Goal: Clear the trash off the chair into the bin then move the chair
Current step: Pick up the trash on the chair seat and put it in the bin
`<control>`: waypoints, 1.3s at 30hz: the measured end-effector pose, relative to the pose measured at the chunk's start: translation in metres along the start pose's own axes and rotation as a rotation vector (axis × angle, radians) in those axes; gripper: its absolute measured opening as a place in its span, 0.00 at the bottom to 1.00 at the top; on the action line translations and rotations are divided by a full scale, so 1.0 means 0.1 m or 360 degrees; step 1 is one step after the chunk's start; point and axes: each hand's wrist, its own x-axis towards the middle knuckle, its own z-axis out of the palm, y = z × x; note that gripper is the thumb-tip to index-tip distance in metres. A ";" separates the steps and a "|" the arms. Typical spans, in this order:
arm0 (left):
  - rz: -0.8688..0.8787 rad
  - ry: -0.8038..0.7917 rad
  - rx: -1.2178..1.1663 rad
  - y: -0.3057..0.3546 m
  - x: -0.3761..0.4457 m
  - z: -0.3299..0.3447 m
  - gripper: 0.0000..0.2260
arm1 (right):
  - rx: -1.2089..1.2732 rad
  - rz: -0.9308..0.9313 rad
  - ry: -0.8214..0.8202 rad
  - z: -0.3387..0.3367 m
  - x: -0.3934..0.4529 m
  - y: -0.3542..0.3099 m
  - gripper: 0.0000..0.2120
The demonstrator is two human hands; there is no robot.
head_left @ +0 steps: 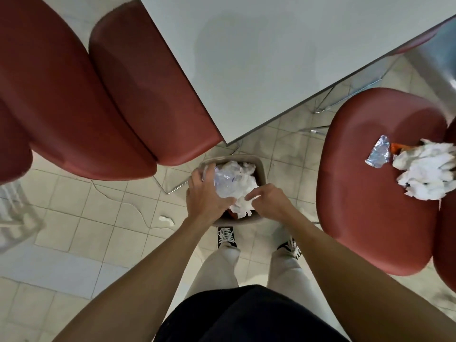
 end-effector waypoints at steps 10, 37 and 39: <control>0.0075 0.0045 0.0408 0.46 0.09 -0.07 0.40 | 0.0255 -0.0042 0.0253 -0.61 -0.16 0.25 0.13; 0.0827 -0.0398 0.0470 3.92 0.03 1.88 0.36 | 0.0686 0.0264 0.0741 -2.56 -0.10 3.19 0.24; 0.0875 -0.0411 0.0500 4.10 0.12 2.10 0.33 | 0.0704 0.0273 0.0772 -2.68 0.01 3.42 0.27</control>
